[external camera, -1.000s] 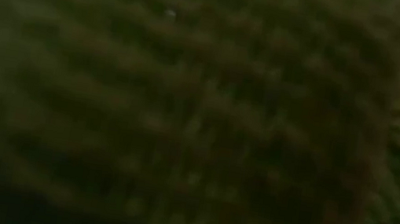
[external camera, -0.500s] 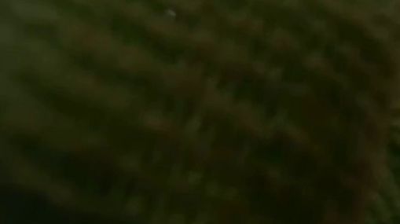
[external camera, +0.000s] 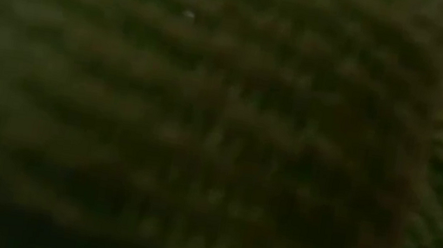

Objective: Fold microfiber towels
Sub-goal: Fold the orange microfiber cloth

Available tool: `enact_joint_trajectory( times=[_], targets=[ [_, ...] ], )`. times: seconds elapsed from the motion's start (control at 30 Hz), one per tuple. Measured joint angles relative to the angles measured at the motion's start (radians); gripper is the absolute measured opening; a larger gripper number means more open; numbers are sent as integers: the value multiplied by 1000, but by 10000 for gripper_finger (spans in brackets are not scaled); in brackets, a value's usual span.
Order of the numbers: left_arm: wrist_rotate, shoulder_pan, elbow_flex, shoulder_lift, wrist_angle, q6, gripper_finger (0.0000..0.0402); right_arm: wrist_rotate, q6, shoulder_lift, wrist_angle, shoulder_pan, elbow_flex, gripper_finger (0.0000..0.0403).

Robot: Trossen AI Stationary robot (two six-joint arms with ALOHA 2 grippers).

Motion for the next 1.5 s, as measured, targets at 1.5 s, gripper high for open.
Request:
enact_joint_trajectory(
  times=[1.5],
  targets=[
    [38, -78, 2, 104, -100, 259, 217, 4, -77, 0, 9, 0, 0, 189]
  ],
)
